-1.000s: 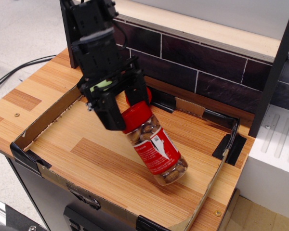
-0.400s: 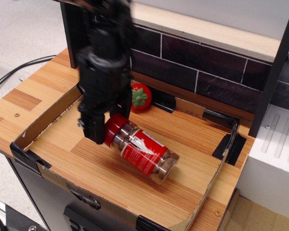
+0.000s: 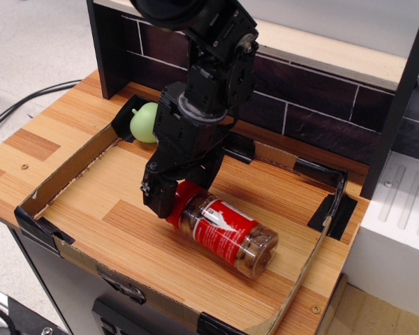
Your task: Topple basil bottle
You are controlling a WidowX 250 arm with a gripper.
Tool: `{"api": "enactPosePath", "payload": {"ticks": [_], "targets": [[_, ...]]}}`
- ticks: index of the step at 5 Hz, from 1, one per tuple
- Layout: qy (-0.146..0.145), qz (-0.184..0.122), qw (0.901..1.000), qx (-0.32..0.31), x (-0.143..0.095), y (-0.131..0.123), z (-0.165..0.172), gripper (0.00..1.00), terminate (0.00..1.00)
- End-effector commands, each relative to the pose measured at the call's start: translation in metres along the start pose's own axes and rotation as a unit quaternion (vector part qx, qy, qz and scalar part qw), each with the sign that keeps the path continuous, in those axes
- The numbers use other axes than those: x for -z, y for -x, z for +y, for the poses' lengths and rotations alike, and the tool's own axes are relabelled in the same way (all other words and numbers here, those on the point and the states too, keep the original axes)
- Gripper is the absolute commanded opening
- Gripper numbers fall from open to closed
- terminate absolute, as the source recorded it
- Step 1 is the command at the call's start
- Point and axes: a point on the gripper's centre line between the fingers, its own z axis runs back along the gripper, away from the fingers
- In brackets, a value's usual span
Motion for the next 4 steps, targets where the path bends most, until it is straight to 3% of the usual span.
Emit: {"api": "enactPosePath", "payload": {"ticks": [1,2,3,4], "targets": [[0.075,0.03,0.9964,0.024,-0.044,-0.014,0.0,1.0,0.0],[0.104,0.032,0.9938,0.024,-0.065,-0.018,0.003,1.0,0.0],[0.104,0.032,0.9938,0.024,-0.065,-0.018,0.003,1.0,0.0],[0.104,0.032,0.9938,0.024,-0.065,-0.018,0.003,1.0,1.0]]}}
